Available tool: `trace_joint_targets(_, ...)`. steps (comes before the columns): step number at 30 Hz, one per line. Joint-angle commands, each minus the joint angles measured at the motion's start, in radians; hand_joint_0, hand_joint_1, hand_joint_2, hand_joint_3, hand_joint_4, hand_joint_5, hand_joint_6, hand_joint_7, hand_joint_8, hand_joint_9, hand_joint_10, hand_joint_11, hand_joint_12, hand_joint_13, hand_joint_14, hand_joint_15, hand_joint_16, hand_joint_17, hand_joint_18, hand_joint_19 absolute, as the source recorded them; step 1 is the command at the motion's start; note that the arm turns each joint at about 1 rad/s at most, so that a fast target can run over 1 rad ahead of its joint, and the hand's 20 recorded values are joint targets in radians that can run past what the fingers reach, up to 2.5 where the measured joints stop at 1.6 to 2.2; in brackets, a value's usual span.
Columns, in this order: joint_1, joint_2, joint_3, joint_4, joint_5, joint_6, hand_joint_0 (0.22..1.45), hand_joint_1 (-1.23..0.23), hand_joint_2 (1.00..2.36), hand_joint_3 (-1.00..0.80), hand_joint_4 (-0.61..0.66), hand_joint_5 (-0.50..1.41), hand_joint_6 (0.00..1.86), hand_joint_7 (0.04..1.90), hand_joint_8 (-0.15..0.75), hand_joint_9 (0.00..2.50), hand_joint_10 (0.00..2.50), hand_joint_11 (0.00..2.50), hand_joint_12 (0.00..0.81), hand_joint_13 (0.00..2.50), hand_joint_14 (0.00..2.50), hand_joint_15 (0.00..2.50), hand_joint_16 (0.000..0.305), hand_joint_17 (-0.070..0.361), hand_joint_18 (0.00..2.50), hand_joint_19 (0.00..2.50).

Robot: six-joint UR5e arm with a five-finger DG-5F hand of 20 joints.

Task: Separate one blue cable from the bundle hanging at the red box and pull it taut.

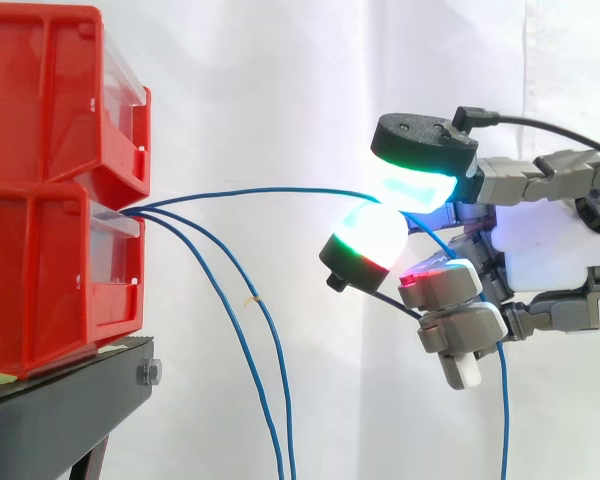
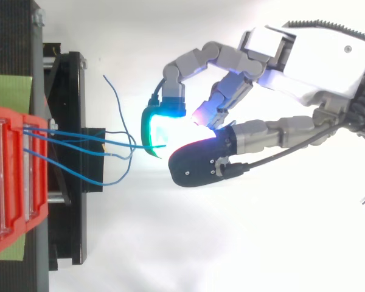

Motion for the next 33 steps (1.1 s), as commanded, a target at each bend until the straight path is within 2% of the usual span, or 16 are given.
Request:
trace_joint_targets(1,0.000,0.000,-0.001,0.000,0.000,0.000,0.65,-0.75,1.02,-0.20,-0.08,-0.17,0.91,1.12,0.252,1.18,0.02,1.40,0.330,1.17,0.02,1.39,0.047,0.105,0.80,0.87)
trace_joint_targets(14,0.000,0.000,-0.001,0.000,0.000,0.000,0.65,-0.75,1.02,-0.20,-0.08,-0.17,0.91,1.12,0.253,1.18,0.02,1.39,0.326,1.15,0.02,1.46,0.046,0.103,0.79,0.89)
trace_joint_targets(33,0.000,0.000,0.001,0.000,0.000,0.000,0.65,-0.75,1.02,-0.20,-0.08,-0.17,0.91,1.12,0.252,1.17,0.02,1.38,0.330,1.15,0.02,1.41,0.045,0.102,0.78,0.87)
